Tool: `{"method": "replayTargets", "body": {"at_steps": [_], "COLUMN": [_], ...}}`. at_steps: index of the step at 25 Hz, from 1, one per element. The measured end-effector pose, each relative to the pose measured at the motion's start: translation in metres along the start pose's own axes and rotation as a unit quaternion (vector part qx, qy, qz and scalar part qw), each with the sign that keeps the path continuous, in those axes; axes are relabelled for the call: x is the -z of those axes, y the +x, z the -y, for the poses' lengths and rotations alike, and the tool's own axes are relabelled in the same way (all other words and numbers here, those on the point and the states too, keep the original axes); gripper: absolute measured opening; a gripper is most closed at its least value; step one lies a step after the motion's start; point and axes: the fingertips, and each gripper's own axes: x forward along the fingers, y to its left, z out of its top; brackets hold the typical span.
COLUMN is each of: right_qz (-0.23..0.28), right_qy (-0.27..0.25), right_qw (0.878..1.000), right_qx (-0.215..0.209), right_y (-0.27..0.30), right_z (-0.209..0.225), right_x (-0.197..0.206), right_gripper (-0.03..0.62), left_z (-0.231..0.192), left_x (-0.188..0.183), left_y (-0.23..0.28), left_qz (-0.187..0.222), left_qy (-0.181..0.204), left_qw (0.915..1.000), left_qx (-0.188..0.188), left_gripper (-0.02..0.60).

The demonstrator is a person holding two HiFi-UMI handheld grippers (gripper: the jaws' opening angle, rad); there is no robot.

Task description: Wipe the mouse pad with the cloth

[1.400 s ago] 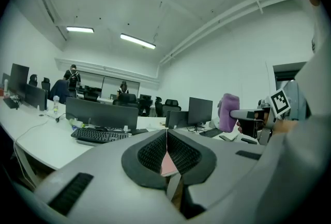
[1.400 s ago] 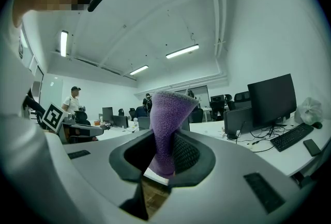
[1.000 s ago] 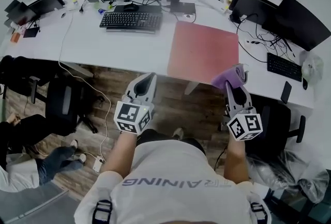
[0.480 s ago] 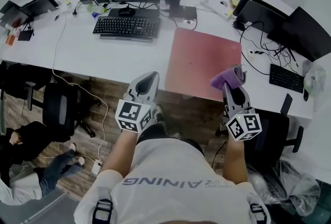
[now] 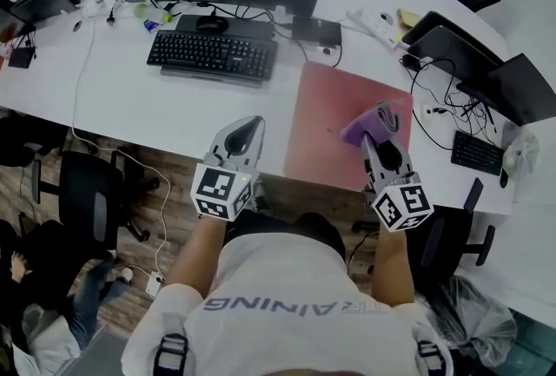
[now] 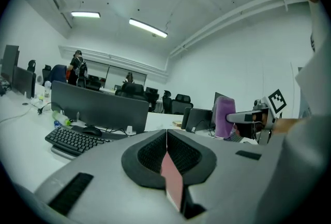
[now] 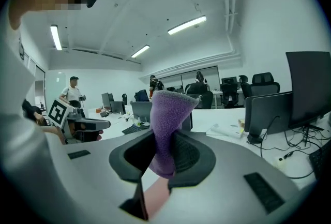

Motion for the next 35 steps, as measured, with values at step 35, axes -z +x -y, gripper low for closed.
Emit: {"method": "replayTargets", "body": {"at_steps": [35], "right_qz": [-0.308], "right_qy": [0.115], "right_qw": [0.935], "right_qx": [-0.130], "right_y": [0.286], "right_z": [0.067], "right_x": [0.193], "right_gripper": [0.095], "left_z": [-0.035], "left_x": [0.068], "left_y": [0.042], "left_qz": [-0.083], "left_qy": [-0.054], "left_qw": [0.9878], "left_qx": [-0.121], "left_gripper": [0.031]}}
